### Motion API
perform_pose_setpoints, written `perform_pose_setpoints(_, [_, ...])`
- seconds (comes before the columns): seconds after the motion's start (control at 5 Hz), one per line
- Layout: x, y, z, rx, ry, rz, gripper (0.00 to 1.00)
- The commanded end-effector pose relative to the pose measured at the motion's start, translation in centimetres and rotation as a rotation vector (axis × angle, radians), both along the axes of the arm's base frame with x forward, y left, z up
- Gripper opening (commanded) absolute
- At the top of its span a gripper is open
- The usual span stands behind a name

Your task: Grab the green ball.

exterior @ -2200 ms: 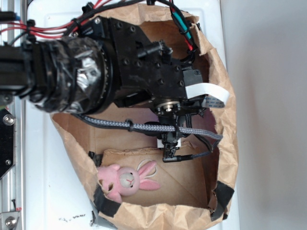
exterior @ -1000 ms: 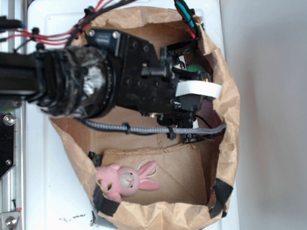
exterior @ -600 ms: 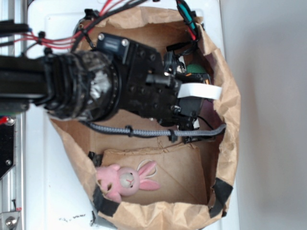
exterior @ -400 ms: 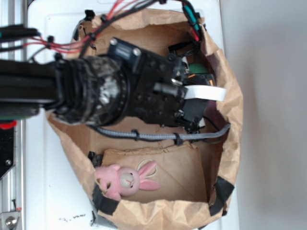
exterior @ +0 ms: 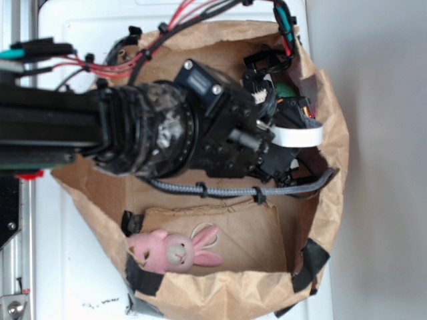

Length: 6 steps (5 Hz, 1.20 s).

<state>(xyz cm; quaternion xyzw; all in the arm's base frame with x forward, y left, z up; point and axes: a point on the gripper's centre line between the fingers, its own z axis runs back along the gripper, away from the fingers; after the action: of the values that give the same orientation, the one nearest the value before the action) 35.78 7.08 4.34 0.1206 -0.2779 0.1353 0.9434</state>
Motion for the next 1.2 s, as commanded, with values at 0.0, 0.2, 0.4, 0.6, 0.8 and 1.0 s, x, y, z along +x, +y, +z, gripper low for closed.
perform_pose_setpoints(0.0, [0.3, -0.5, 1.7, -0.015, 0.009, -0.071, 1.00])
perform_pose_setpoints(0.2, [-0.4, -0.7, 2.7, -0.045, 0.046, -0.095, 1.00])
perform_pose_setpoints(0.4, [-0.7, -0.9, 3.9, -0.082, 0.069, -0.100, 1.00])
perform_pose_setpoints(0.6, [-1.0, -0.8, 4.9, -0.108, 0.084, -0.110, 1.00])
perform_pose_setpoints(0.8, [-0.8, -0.4, 5.5, -0.117, 0.094, -0.099, 1.00])
perform_pose_setpoints(1.0, [-0.9, 0.0, 5.9, -0.127, 0.108, -0.101, 1.00])
